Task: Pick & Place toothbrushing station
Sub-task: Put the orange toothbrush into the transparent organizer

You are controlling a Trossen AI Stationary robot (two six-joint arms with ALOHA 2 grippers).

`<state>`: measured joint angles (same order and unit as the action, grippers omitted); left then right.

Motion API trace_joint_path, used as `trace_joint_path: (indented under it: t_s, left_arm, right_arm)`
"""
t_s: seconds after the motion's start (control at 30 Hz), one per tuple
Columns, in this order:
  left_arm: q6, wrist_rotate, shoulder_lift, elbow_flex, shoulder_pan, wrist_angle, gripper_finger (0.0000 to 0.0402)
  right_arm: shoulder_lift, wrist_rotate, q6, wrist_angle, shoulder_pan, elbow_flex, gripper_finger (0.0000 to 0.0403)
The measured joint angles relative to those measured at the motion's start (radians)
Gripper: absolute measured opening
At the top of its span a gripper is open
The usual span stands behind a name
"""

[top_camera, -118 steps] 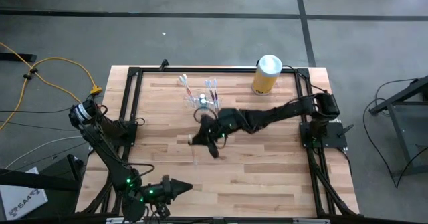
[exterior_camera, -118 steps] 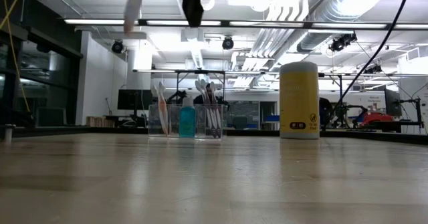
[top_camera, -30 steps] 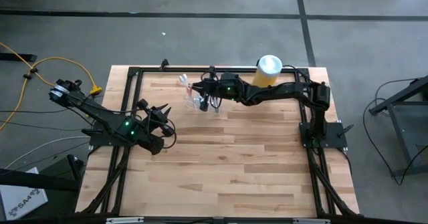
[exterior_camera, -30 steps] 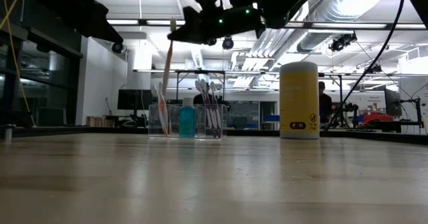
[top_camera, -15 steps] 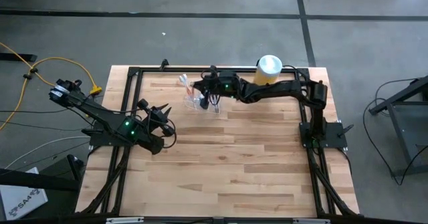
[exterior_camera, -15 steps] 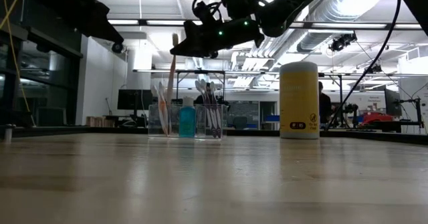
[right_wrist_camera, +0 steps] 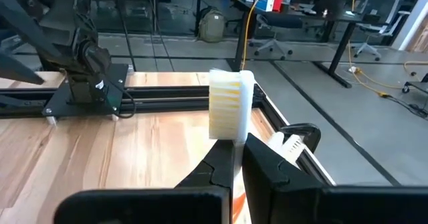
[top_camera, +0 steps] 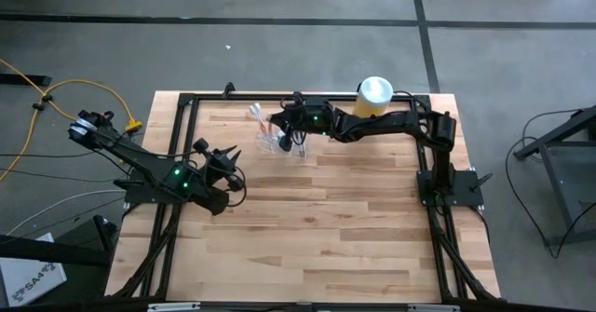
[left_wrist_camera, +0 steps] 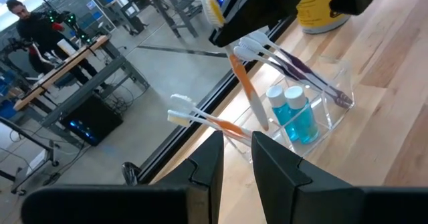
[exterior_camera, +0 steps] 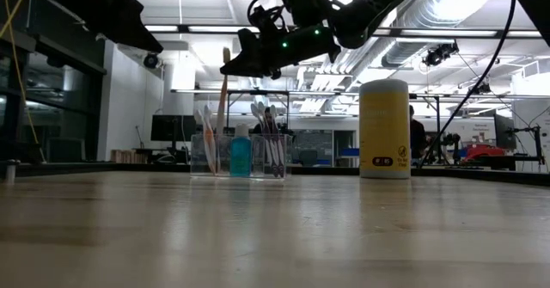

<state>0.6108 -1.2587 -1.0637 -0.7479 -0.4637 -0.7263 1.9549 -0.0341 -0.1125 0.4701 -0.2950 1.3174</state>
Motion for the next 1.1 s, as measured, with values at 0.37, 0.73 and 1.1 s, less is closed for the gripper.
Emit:
trace_joint_path:
  t_s: [0.37,0.73,1.1]
  left_arm:
    - [-0.036,0.002,0.000,0.000,0.000,0.036,0.0071]
    - [-0.040,0.011,0.000,-0.001,-0.004,0.044,0.0071]
    - [-0.043,0.011,0.000,-0.001,-0.004,0.054,0.0071]
  right_arm:
    - [0.007,-0.050,0.038,0.004,-0.022,0.000,0.0005]
    - [0.069,-0.067,0.068,0.076,-0.022,0.000,0.0005]
    - [0.079,-0.078,0.093,0.021,-0.041,0.000,0.0010]
